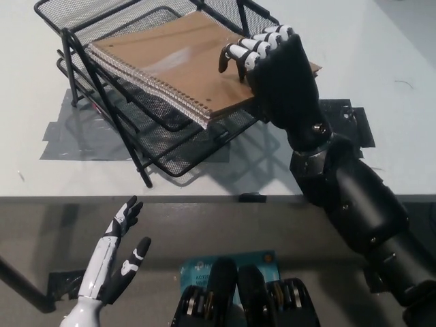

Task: A person hands a notebook to the robot and the robot grabs it with its right hand and places it in the file tray kept in the centre of the desk infront of it.

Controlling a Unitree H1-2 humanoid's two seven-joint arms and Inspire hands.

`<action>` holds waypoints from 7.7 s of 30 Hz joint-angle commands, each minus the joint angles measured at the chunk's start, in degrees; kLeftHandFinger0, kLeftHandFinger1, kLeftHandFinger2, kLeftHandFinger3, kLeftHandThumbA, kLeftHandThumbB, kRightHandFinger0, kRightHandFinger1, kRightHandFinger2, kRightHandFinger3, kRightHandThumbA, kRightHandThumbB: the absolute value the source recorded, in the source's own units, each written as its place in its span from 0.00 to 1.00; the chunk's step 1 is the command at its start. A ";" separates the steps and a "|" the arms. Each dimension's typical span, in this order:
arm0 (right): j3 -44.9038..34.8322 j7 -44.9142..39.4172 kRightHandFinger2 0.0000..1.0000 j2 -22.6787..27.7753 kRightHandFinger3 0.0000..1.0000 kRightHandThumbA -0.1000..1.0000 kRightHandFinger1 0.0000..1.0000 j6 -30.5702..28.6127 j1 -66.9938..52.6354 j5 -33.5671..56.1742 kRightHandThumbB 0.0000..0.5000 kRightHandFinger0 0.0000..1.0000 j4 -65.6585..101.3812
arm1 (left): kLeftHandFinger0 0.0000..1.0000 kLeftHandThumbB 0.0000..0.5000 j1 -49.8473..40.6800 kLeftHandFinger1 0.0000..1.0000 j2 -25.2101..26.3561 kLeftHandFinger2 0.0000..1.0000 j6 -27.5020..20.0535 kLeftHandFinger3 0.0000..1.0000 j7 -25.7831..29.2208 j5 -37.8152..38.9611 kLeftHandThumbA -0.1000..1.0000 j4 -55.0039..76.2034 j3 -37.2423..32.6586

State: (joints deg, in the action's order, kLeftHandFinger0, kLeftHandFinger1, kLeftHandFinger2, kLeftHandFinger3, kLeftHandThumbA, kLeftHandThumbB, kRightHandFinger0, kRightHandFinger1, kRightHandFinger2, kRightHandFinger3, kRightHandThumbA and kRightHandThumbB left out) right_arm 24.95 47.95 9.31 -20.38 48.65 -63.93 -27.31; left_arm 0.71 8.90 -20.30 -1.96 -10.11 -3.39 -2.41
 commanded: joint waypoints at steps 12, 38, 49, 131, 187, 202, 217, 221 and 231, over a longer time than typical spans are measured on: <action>-0.02 7.51 0.07 -0.65 0.26 0.90 0.00 1.10 12.72 -1.14 0.00 0.00 -7.08 | 1.00 0.49 0.92 1.00 1.18 1.00 0.04 1.00 -0.30 -1.68 0.92 1.86 -0.54; 5.27 16.28 0.09 -5.75 0.06 0.89 0.00 2.03 22.18 -1.56 0.00 0.00 -27.78 | 1.00 0.45 1.38 1.00 0.68 1.00 2.16 1.00 -0.30 -1.94 0.87 3.14 -0.70; 11.76 20.13 0.07 -6.92 0.09 0.71 0.00 6.39 20.78 -3.89 0.01 0.00 -34.69 | 0.98 0.42 1.99 1.00 0.55 1.00 1.47 1.00 -0.22 -1.80 0.84 2.95 -0.80; 30.59 22.50 0.01 -11.24 0.08 0.63 0.00 11.40 29.18 -5.31 0.00 0.00 -42.64 | 0.92 0.44 3.14 0.92 1.21 0.92 1.88 1.00 -0.96 -1.81 0.82 3.79 -2.49; 22.11 -89.42 1.00 60.99 1.00 0.80 1.00 47.31 33.82 94.06 1.00 1.00 54.39 | 0.77 0.37 3.42 0.79 2.11 0.83 3.03 0.96 -2.16 -0.29 0.58 3.08 -1.74; 11.60 -84.87 1.00 68.62 1.00 0.77 1.00 47.31 28.42 93.22 1.00 1.00 60.35 | 0.77 0.41 4.07 0.79 1.92 0.80 5.02 0.95 -2.73 0.83 0.48 4.16 -1.50; -26.89 -30.43 1.00 45.39 1.00 1.00 1.00 23.03 -22.79 72.30 0.85 1.00 81.74 | 0.93 0.52 3.50 0.96 1.00 1.00 1.63 1.00 -1.89 1.07 0.86 2.44 -1.41; -15.05 -30.71 1.00 32.46 1.00 1.00 1.00 18.32 -33.62 69.28 0.82 1.00 81.74 | 0.99 0.58 2.51 1.00 1.04 1.00 -0.06 1.00 -2.26 2.07 0.96 1.85 -1.69; -2.76 -38.65 1.00 7.18 1.00 1.00 1.00 15.28 -51.73 69.82 0.73 1.00 59.01 | 1.00 0.78 -0.66 1.00 0.81 1.00 -1.82 1.00 -2.51 4.23 1.00 0.58 -1.76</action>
State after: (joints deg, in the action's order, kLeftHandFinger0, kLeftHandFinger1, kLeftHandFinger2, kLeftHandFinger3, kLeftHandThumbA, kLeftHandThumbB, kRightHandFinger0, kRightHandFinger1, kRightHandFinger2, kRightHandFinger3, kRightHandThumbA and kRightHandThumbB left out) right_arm 23.95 4.82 27.41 5.46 6.43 -4.02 36.76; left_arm 2.27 9.17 -17.07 -3.62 -10.30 -2.86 -4.77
